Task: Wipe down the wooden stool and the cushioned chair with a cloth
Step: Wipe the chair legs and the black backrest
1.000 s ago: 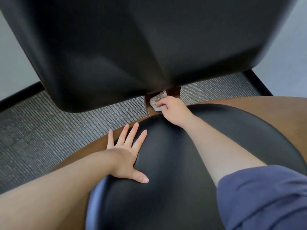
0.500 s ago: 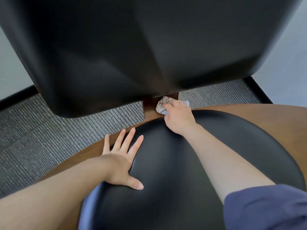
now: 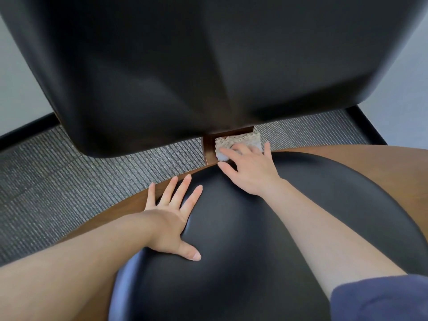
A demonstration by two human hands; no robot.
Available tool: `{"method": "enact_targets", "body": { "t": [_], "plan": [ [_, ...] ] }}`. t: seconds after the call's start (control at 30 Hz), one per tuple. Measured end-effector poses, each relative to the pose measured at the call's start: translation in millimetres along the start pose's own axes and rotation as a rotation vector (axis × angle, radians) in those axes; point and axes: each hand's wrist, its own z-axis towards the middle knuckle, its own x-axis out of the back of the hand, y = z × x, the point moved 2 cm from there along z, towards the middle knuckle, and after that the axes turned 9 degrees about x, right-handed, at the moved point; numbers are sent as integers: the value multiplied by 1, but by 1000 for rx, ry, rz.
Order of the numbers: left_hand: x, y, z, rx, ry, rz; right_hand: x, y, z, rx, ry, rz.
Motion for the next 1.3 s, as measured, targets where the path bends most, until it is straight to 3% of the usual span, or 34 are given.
{"method": "enact_targets", "body": {
  "t": [0.17, 0.33, 0.57, 0.8, 0.93, 1.13, 1.3],
  "plan": [
    [1, 1, 0, 8, -2, 4, -4, 3, 1, -57, 13, 13],
    [1, 1, 0, 16, 1, 8, -10, -24, 6, 58, 2, 56],
    [1, 1, 0, 18, -15, 6, -3, 11, 3, -111, 3, 99],
    [3, 2, 0, 28, -23, 8, -6, -23, 10, 13, -19, 64],
    [3, 1, 0, 35, -42, 6, -8, 14, 4, -117, 16, 81],
    [5, 2, 0, 47, -60, 15, -12, -41, 21, 50, 54, 52],
    [3, 1, 1, 48, -63, 14, -16, -5, 18, -56, 185, 109]
  ]
}}
